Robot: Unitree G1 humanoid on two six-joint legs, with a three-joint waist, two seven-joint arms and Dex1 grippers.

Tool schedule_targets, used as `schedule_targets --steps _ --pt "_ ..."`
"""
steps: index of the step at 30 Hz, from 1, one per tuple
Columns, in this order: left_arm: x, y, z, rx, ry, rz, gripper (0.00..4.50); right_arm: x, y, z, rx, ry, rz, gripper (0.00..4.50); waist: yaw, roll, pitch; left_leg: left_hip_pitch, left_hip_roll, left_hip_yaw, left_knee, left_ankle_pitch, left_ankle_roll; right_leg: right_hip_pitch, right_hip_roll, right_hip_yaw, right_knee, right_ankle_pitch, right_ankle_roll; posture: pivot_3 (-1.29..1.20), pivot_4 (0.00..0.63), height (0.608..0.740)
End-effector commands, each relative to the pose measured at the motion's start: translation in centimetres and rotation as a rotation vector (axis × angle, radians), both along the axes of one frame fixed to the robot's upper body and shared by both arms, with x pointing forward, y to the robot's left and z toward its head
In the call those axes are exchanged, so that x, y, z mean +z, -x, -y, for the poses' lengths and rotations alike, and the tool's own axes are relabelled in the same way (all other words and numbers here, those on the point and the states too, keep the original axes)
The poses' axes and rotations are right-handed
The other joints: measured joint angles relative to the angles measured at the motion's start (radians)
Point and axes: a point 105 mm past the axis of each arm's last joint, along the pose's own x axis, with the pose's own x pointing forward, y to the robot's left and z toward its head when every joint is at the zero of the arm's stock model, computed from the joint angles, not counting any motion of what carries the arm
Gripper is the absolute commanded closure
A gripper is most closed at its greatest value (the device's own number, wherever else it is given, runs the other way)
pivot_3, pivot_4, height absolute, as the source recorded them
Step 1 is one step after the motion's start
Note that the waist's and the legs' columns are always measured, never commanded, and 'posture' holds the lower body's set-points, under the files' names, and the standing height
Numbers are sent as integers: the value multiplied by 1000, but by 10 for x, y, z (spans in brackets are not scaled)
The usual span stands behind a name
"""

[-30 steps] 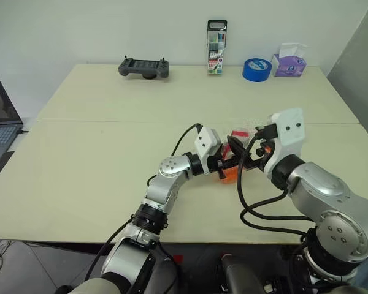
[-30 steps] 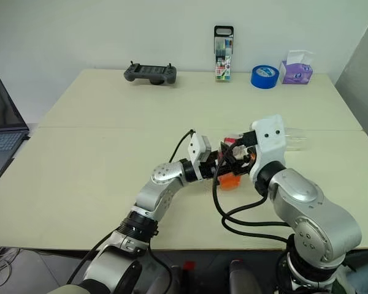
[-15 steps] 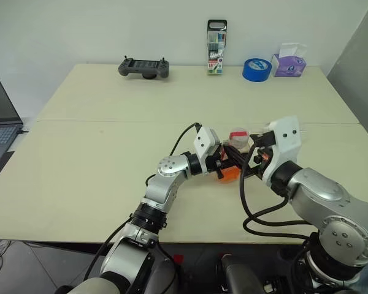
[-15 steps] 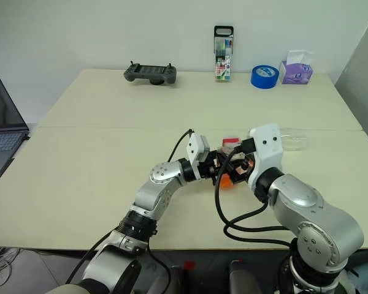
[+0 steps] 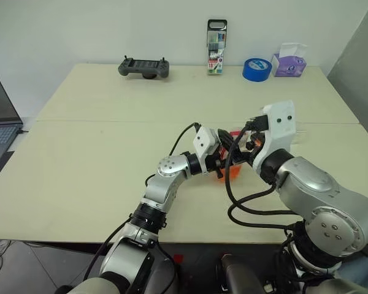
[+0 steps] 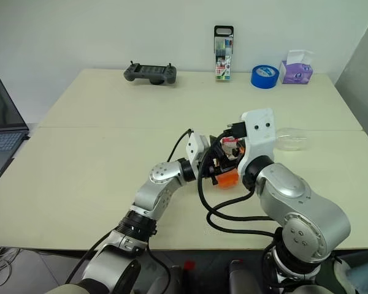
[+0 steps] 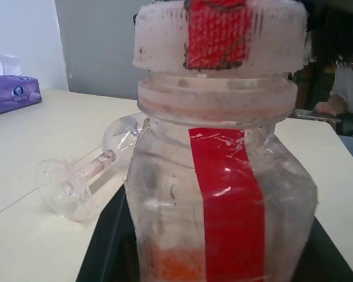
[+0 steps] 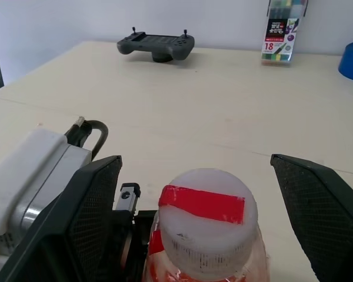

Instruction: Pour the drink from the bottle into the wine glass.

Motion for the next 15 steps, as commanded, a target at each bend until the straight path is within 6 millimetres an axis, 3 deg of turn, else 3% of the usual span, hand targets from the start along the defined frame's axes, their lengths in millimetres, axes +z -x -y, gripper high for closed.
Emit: schedule_targets --steps 1,15 --pt "19 2 1 -4 42 62 2912 10 2 1 -19 -5 56 198 0 0 0 0 0 0 0 0 0 0 0 0 0 0 0 0 150 740" --pt "19 2 2 -3 47 60 2913 2 0 11 -94 35 13 198 -1 0 0 0 0 0 0 0 0 0 0 0 0 0 0 0 150 740"
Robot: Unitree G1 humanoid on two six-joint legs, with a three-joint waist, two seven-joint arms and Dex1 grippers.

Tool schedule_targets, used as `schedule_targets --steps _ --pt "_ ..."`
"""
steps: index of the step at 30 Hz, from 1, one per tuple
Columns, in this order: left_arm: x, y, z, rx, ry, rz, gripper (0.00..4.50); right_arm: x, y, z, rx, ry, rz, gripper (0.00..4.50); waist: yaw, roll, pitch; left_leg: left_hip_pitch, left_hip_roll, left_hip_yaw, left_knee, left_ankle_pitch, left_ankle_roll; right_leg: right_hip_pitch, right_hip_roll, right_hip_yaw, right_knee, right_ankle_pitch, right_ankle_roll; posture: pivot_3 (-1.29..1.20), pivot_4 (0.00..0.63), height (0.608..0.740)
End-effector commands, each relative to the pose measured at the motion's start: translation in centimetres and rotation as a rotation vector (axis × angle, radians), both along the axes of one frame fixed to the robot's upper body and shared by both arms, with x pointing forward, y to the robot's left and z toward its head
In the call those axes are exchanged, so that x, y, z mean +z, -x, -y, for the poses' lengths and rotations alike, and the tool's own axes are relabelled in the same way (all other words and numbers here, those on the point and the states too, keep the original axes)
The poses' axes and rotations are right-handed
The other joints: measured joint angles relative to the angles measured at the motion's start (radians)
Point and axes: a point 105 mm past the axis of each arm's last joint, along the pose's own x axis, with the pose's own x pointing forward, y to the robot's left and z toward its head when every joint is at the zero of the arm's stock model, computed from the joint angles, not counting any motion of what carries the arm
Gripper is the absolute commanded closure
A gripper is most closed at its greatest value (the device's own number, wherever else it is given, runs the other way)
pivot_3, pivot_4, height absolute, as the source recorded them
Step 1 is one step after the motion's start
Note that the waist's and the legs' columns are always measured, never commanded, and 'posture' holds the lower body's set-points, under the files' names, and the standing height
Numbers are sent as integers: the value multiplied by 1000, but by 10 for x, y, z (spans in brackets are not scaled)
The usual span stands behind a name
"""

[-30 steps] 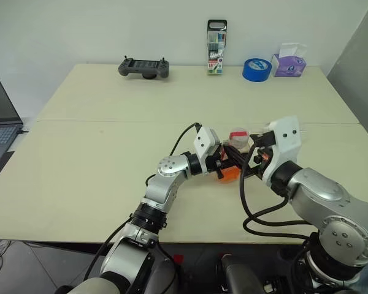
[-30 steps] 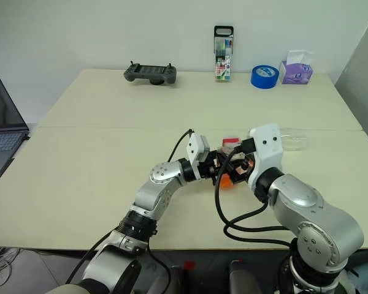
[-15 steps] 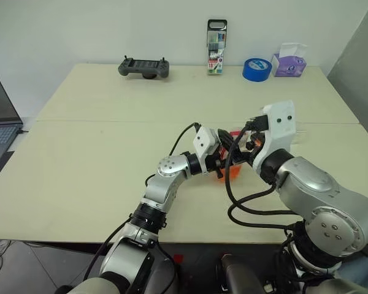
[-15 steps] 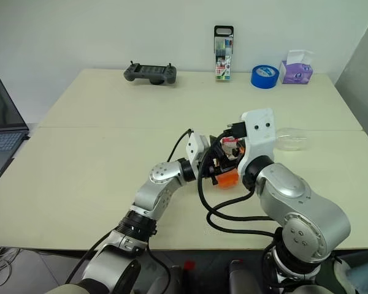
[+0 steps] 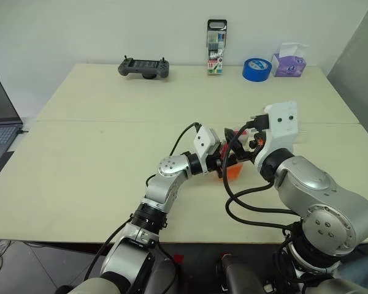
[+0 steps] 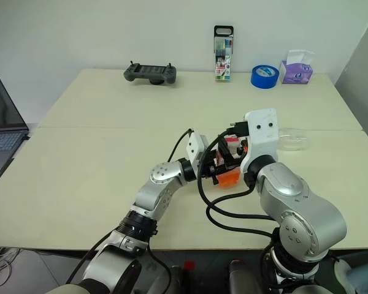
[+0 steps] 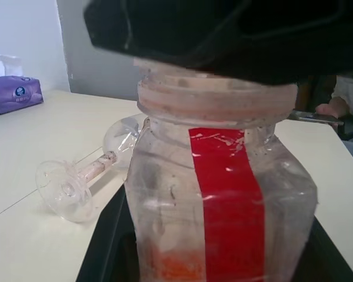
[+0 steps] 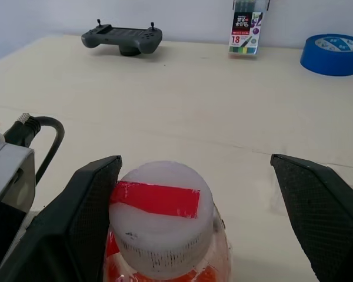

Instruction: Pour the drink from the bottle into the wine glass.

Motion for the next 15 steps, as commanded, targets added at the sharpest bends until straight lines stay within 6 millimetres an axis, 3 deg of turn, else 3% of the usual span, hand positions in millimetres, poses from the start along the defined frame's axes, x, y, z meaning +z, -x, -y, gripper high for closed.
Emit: schedule_targets --steps 1,5,6,8,14,15 --pt "18 2 1 -3 41 62 2913 6 5 5 -23 6 33 198 0 0 0 0 0 0 0 0 0 0 0 0 0 0 0 0 150 740" --pt "18 2 0 -2 42 62 2913 5 7 7 -26 9 28 198 0 0 0 0 0 0 0 0 0 0 0 0 0 0 0 0 150 740" --pt "18 1 0 -2 41 63 2913 5 7 7 -27 9 29 367 0 0 0 0 0 0 0 0 0 0 0 0 0 0 0 0 150 740" --pt "18 1 0 -1 40 63 2913 7 8 7 -27 8 34 771 0 0 0 0 0 0 0 0 0 0 0 0 0 0 0 0 150 740" --pt "18 1 0 -2 39 63 2913 13 8 6 -21 9 55 2594 0 0 0 0 0 0 0 0 0 0 0 0 0 0 0 0 150 740" --pt "18 0 0 0 39 62 2913 15 9 6 -16 13 63 2603 0 0 0 0 0 0 0 0 0 0 0 0 0 0 0 0 150 740"
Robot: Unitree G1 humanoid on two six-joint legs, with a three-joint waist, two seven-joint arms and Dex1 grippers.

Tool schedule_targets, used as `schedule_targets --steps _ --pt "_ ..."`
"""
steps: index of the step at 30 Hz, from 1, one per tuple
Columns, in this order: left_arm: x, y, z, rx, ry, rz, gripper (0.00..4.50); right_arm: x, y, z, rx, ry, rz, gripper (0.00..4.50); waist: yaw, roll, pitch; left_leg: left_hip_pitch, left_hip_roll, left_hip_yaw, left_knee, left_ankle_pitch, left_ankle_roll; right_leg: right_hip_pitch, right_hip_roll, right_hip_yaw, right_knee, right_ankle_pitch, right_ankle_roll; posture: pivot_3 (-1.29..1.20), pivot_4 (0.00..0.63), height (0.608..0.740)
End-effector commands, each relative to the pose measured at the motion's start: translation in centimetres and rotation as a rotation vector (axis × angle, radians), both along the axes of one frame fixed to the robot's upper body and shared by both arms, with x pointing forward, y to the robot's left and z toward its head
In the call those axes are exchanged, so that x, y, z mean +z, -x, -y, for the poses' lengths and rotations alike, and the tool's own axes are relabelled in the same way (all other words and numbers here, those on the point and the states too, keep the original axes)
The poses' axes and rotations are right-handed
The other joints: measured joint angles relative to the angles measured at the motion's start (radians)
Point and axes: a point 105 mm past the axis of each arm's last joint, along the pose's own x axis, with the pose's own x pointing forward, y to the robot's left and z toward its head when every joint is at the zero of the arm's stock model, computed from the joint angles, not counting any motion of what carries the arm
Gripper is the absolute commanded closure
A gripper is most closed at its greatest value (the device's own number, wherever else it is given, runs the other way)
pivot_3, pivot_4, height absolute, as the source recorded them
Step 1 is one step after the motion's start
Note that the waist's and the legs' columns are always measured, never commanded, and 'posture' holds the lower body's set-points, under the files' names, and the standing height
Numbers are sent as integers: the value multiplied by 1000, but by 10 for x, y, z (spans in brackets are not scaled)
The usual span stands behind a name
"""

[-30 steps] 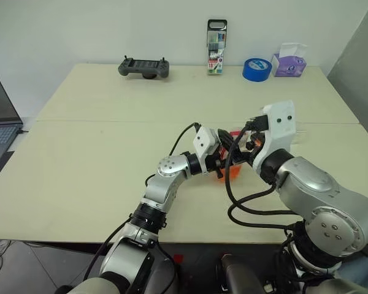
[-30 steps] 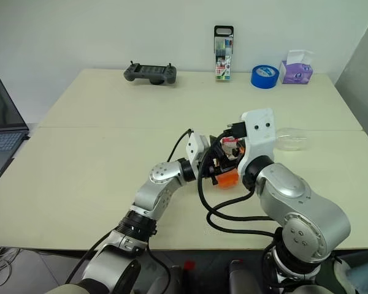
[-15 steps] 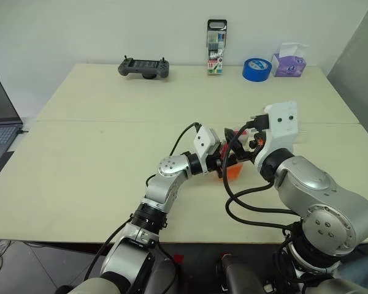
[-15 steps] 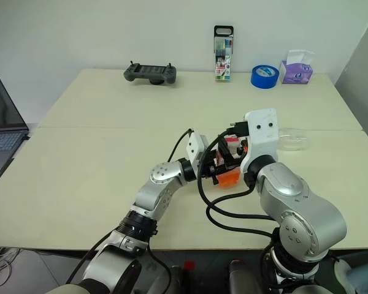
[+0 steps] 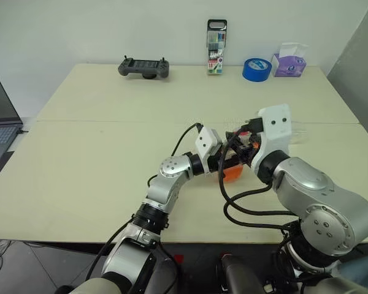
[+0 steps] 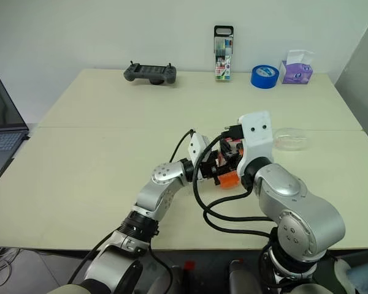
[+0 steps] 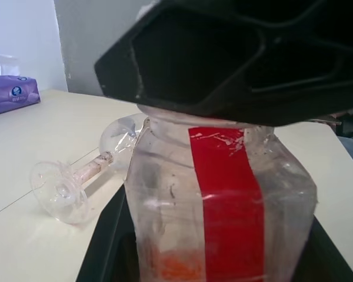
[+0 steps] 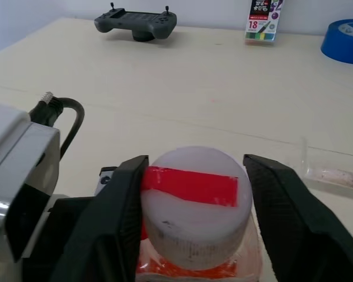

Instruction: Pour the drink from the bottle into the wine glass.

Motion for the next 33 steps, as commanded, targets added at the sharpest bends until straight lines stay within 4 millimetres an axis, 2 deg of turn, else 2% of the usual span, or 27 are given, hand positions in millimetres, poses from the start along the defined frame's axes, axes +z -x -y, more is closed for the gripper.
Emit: schedule_targets --steps 1,5,7,10,15,18,21,24,27,29,30,33 --pt "20 -1 -2 3 46 60 2913 20 6 14 -66 -3 103 2603 0 0 0 0 0 0 0 0 0 0 0 0 0 0 0 0 150 740" --pt "20 -2 -2 9 53 49 2913 33 10 3 79 43 151 2603 0 0 0 -1 0 0 0 0 0 0 0 0 0 0 0 0 150 740" --pt "20 -2 -1 8 52 48 2913 33 13 0 167 80 156 2603 0 0 0 -1 0 0 0 0 0 0 0 0 0 0 0 0 150 740" --pt "20 -1 1 -2 48 48 2916 28 24 -5 394 175 145 2603 1 0 0 -1 0 0 0 0 0 0 0 0 -1 0 0 0 150 740" --pt "21 -1 1 -7 48 50 2918 29 32 -4 629 191 126 2717 -5 0 0 0 -1 2 -1 0 1 0 1 1 -2 0 1 0 150 740" --pt "22 0 2 -6 51 54 2918 28 29 4 689 195 116 2722 0 0 0 0 0 3 0 0 1 0 2 -1 -1 -1 1 0 150 740" --pt "24 -1 0 5 57 66 2918 38 12 23 579 183 158 2723 2 0 0 0 0 4 0 0 1 1 2 -1 -1 -1 1 0 150 740" --pt "26 -4 -7 44 64 78 2918 46 -3 60 344 96 207 2724 3 0 0 0 0 4 0 0 1 1 1 0 -2 -1 1 0 150 740" --pt "25 -9 -13 79 60 83 2918 29 -12 105 56 21 170 2747 7 -1 0 -1 0 4 0 0 1 1 0 -1 -2 1 -1 0 150 740" --pt "24 -11 -17 100 60 83 2918 -1 -12 129 -108 -22 70 2750 8 -1 0 -1 0 4 0 0 1 1 0 0 -2 2 -3 0 150 740" --pt "25 -13 -20 114 64 81 2918 -25 -11 138 -192 -18 -7 2750 8 0 0 -1 0 3 -1 0 0 0 0 0 -1 2 -3 0 150 740" --pt "26 -18 -22 134 69 79 2918 -85 -9 150 -343 -32 -200 2750 7 0 0 -1 0 4 0 0 0 0 0 1 -1 2 -3 0 150 740"
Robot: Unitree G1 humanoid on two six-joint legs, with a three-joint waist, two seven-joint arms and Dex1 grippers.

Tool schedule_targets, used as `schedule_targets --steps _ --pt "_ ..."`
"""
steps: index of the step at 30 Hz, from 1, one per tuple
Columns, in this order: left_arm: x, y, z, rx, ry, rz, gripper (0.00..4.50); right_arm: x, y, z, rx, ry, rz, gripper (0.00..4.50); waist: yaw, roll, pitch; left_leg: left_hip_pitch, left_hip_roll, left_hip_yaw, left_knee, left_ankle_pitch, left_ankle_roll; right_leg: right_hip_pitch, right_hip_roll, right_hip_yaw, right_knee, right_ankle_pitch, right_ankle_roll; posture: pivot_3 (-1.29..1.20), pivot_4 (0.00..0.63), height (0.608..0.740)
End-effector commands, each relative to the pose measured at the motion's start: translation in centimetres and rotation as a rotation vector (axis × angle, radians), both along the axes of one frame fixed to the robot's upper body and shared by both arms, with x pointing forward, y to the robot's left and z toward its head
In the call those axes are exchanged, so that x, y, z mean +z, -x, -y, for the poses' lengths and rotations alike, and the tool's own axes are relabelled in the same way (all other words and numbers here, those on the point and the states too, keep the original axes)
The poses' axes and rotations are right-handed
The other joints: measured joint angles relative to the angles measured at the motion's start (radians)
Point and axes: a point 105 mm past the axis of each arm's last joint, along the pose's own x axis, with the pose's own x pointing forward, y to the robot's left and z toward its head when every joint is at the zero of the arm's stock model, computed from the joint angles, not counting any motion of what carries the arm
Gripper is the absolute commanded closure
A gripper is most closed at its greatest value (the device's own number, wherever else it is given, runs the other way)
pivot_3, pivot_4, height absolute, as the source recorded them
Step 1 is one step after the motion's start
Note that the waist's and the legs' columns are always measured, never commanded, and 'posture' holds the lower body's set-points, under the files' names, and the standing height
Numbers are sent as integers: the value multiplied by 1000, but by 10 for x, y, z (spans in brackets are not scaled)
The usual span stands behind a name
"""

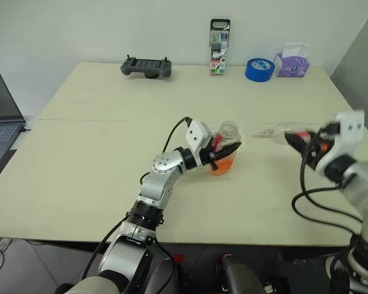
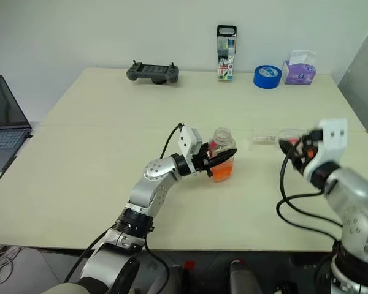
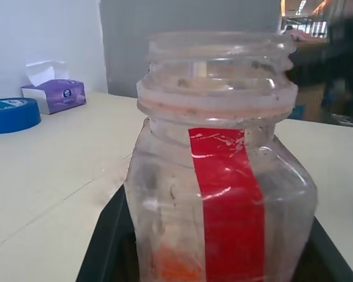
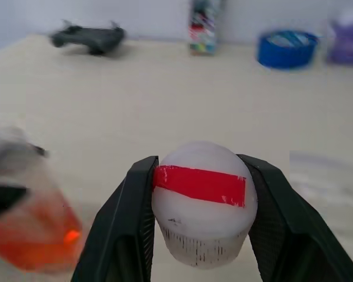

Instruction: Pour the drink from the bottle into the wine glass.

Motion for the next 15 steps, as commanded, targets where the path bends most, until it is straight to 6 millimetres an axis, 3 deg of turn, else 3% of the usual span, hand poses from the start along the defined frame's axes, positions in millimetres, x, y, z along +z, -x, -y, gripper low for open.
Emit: schedule_targets --steps 1,3,7,11,15 --pt "16 -1 1 6 35 63 2918 -46 1 8 -137 17 -150 2750 -3 0 0 1 0 0 0 0 0 0 0 1 1 0 0 0 150 740" --pt "18 -1 3 -4 35 67 2918 -60 -4 9 -190 19 -191 2750 -10 1 0 2 0 2 0 0 0 0 0 3 1 -2 4 0 150 740" --pt "21 -3 5 -7 36 74 2918 -69 -15 16 -243 61 -205 1373 -8 1 0 2 0 4 0 0 0 0 2 4 1 -3 5 0 150 740" --pt "23 -11 0 40 38 88 2918 -62 -19 24 -276 89 -163 55 -6 1 0 2 0 5 0 0 0 0 2 3 0 -3 5 0 150 740" --pt "25 -24 -10 110 58 80 2918 -54 -15 33 -291 162 -143 0 -5 0 0 1 0 5 0 0 0 0 1 3 0 -3 5 0 150 740"
